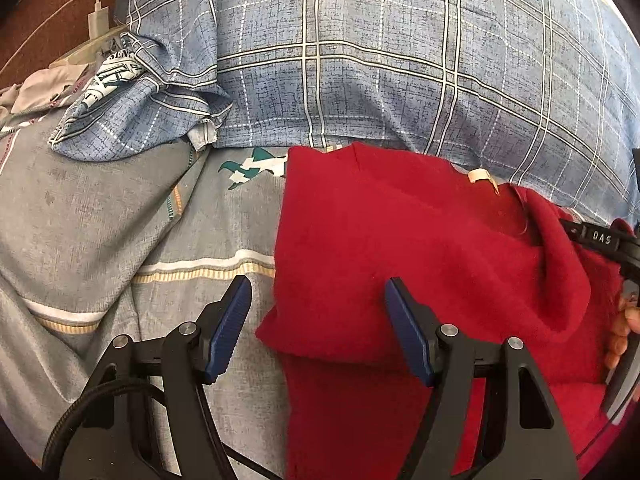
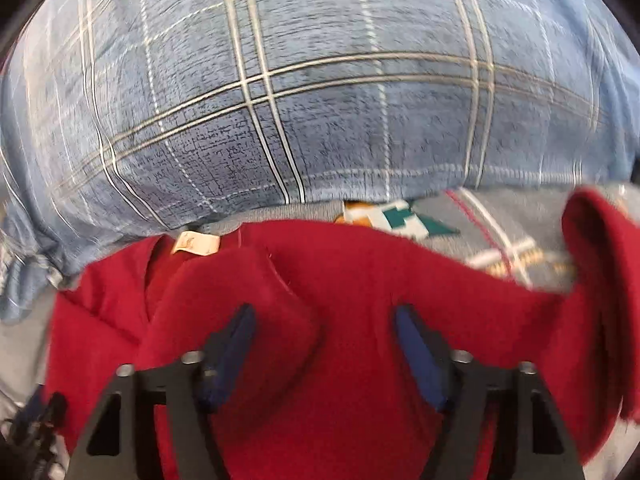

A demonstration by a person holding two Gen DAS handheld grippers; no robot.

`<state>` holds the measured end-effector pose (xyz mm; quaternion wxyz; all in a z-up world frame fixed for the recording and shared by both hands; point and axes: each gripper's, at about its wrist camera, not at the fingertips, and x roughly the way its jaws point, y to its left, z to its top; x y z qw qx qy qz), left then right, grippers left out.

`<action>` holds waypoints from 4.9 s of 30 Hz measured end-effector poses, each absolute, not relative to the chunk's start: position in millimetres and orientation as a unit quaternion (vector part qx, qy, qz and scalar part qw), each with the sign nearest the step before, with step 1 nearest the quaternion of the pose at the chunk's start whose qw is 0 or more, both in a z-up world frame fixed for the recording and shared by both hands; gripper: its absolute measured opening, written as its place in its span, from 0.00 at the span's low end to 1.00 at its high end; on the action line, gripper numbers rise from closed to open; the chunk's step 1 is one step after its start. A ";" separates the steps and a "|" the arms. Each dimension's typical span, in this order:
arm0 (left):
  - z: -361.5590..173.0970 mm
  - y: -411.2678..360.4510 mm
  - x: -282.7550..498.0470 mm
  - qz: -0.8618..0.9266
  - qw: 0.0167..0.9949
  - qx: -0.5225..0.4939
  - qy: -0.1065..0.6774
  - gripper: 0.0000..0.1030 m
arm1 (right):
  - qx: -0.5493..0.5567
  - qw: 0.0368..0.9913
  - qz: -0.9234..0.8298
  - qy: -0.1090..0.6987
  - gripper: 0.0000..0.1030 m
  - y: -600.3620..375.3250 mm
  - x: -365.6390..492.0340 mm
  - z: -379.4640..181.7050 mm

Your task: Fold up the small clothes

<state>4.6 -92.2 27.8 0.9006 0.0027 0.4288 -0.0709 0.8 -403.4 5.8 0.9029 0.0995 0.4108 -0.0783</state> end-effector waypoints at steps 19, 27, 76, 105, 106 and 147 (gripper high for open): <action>39.4 -78.1 1.2 -0.052 0.913 -0.025 0.403 0.67 | 0.251 0.879 0.041 0.403 0.58 -423.8 -31.2 11.3; 44.1 -73.2 4.2 -0.045 0.914 -0.039 0.400 0.67 | 0.200 0.916 0.016 0.347 0.05 -410.7 -43.7 35.1; 26.4 -96.1 12.2 -0.057 0.900 0.017 0.432 0.67 | -0.150 0.914 0.051 0.374 0.50 -321.7 -29.6 13.9; 22.1 -105.6 10.2 -0.062 0.893 0.038 0.443 0.67 | -0.101 0.903 -0.168 0.383 0.07 -486.0 -118.3 34.7; 23.2 -104.9 10.9 -0.061 0.894 0.035 0.443 0.67 | -0.124 0.901 -0.187 0.371 0.07 -491.4 -127.8 41.2; 41.3 -59.1 7.5 -0.052 0.895 -0.050 0.441 0.67 | 0.048 0.920 -0.046 0.386 0.55 -461.7 -158.3 33.8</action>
